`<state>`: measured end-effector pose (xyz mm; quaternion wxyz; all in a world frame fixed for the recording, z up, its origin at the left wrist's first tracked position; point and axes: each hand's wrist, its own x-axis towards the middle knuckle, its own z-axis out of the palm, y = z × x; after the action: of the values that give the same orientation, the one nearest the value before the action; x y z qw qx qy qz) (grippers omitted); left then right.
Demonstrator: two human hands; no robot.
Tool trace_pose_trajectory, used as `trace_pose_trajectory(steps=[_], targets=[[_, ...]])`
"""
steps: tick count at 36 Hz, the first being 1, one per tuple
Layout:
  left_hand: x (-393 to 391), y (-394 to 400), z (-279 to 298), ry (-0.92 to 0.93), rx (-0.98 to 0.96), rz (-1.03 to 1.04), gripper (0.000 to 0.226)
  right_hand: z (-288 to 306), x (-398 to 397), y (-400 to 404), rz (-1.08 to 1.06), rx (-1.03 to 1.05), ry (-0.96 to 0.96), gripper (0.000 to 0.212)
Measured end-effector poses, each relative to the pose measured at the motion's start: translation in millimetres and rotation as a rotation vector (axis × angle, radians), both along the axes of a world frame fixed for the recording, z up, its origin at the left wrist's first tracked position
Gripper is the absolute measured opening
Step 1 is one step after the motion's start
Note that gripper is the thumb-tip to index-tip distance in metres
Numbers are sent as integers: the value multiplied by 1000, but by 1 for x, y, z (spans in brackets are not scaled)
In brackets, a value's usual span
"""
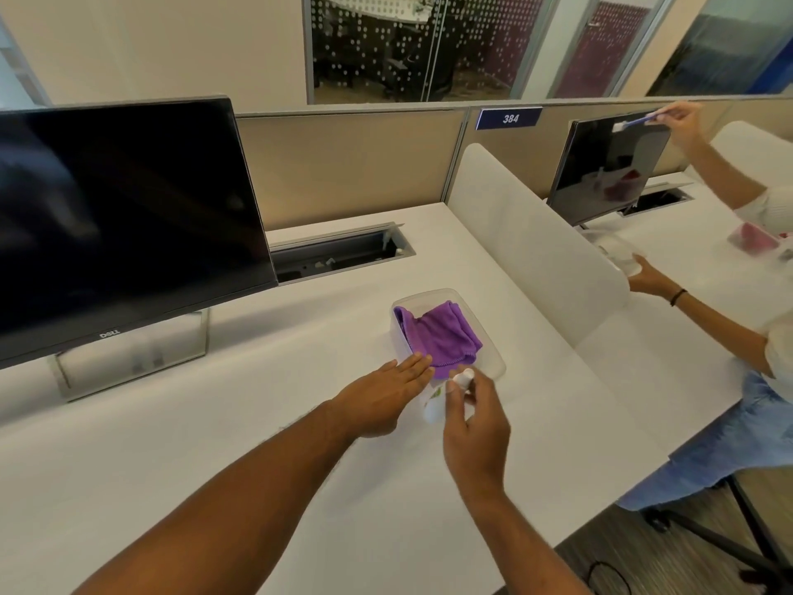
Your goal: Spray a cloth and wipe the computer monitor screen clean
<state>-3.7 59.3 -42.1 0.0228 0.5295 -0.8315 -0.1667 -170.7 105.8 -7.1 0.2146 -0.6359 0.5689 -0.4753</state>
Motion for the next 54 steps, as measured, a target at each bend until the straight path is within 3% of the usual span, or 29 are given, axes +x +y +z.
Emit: trace_pose_trajectory(steps=[6,12,33,43,47,54], targets=[[-2,0,2,5,3,0,97,16,-18,-44,-74,-49,-45,19],[-2,0,3,-6,16,-3,97,-5,-24,-66,-35,32,97,13],[-4,2,5,-31,18,5,96,-34,-28,-69,-42,196,297,18],[-2,5,0,-44,-18,40,96,-26,-22,-72,10,193,305,43],[4,8,-5,-31,-48,86,92,-20,-20,-71,-15,98,318,47],[30,27,-7,-38,-131,250,75,-12,8,-58,72,-139,530,53]])
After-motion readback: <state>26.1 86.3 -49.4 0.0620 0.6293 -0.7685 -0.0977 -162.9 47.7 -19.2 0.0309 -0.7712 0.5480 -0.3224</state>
